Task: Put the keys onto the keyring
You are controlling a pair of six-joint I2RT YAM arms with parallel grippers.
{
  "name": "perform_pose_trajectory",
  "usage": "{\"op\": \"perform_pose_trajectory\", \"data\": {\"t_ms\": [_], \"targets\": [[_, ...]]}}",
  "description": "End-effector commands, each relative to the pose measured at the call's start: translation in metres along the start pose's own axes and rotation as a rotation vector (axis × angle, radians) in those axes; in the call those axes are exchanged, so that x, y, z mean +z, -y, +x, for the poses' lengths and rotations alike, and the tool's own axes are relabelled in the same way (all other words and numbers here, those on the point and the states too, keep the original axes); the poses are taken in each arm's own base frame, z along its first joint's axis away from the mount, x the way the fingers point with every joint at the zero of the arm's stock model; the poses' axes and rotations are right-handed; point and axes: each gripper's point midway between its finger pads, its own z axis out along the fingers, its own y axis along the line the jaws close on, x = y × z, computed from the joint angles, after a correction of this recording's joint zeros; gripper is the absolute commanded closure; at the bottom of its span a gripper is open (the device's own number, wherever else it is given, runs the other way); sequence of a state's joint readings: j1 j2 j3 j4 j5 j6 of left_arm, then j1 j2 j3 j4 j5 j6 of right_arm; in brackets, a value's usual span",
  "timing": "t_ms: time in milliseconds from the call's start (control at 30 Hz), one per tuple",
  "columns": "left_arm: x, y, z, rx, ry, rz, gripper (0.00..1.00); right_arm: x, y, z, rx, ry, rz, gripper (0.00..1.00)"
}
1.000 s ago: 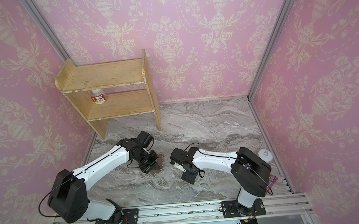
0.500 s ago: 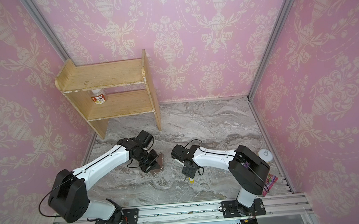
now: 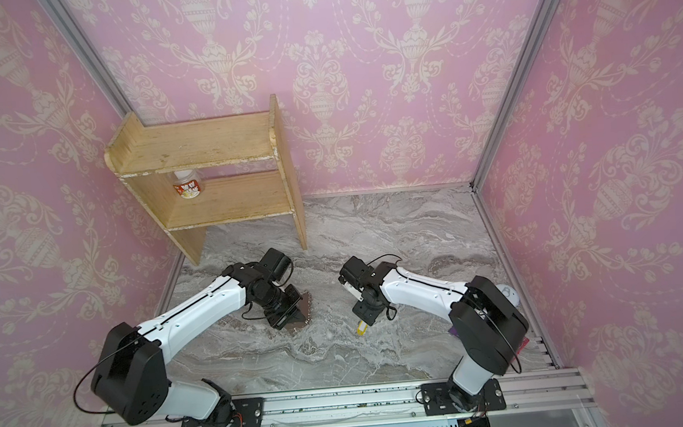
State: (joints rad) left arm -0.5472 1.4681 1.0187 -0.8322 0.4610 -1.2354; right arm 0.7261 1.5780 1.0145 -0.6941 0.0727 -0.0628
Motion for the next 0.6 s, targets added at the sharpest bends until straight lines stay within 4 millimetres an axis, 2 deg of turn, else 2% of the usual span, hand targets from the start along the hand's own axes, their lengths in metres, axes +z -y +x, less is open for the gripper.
{"op": "perform_pose_trajectory", "data": {"t_ms": [0, 67, 133, 233, 367, 567], "targets": [[-0.003, -0.002, 0.000, 0.008, 0.020, -0.014, 1.00, -0.010, -0.028, 0.008, 0.036, 0.026, -0.207, 0.39], [-0.004, -0.002, 0.001, 0.011, 0.020, -0.013, 1.00, -0.010, -0.032, 0.008, 0.005, 0.045, -0.241, 0.53], [-0.004, -0.002, 0.001, 0.011, 0.019, -0.014, 1.00, -0.008, -0.038, 0.006, -0.073, 0.066, -0.276, 0.60], [-0.003, -0.003, 0.002, 0.013, 0.020, -0.013, 1.00, -0.006, -0.042, 0.009, -0.235, 0.088, -0.292, 0.55], [-0.003, -0.003, 0.002, 0.012, 0.023, -0.003, 1.00, -0.005, -0.032, 0.002, -0.372, 0.136, -0.296, 0.52], [-0.004, -0.002, 0.003, 0.014, 0.025, 0.010, 1.00, 0.009, -0.034, -0.003, -0.502, 0.111, -0.453, 0.57]]}}
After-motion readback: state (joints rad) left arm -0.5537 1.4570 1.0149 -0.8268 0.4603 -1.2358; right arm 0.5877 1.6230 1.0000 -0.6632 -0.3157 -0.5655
